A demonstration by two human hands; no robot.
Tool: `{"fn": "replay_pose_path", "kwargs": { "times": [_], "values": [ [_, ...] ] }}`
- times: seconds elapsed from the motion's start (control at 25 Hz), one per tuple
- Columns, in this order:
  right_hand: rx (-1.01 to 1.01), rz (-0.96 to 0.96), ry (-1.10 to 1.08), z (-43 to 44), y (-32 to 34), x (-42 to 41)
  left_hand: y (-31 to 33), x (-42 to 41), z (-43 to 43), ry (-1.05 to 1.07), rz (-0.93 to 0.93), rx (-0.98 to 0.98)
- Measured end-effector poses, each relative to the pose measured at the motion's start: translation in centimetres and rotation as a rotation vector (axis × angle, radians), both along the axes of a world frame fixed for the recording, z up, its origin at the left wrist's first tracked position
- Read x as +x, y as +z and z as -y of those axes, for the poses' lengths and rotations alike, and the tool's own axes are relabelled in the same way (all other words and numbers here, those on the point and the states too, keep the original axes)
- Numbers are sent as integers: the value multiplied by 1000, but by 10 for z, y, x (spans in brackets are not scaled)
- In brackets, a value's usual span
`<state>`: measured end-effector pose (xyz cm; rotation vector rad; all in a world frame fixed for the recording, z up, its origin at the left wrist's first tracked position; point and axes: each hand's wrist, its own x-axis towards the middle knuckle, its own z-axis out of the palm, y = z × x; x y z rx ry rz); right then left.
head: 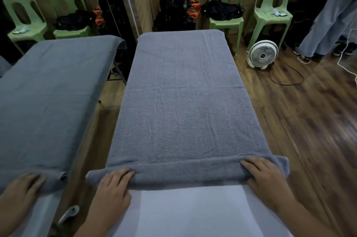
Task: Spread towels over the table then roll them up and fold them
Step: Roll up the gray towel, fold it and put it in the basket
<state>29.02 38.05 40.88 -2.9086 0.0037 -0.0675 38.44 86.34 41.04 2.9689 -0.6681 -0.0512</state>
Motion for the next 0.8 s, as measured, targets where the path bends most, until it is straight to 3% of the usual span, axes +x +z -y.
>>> {"fn": "replay_pose_path", "kwargs": {
  "times": [0.2, 0.32, 0.44, 0.52, 0.64, 0.72, 0.8],
  "values": [
    [23, 60, 11, 13, 9, -9, 8, 21, 8, 52, -16, -64],
    [33, -90, 13, 21, 30, -9, 21, 11, 4, -12, -65, -131],
    [16, -281, -5, 35, 39, 34, 31, 46, 5, -79, -55, -51],
    [-16, -216, -28, 39, 43, 61, 35, 70, 10, -41, 29, 9],
    [-82, 64, 113, 12, 35, 62, 23, 53, 27, -23, 99, 31],
    [-86, 28, 192, -3, 21, 46, 7, 34, 25, -43, 48, 45],
    [-43, -55, 59, 7, 13, 37, -2, 43, 11, 35, -12, 34]
  ]
}}
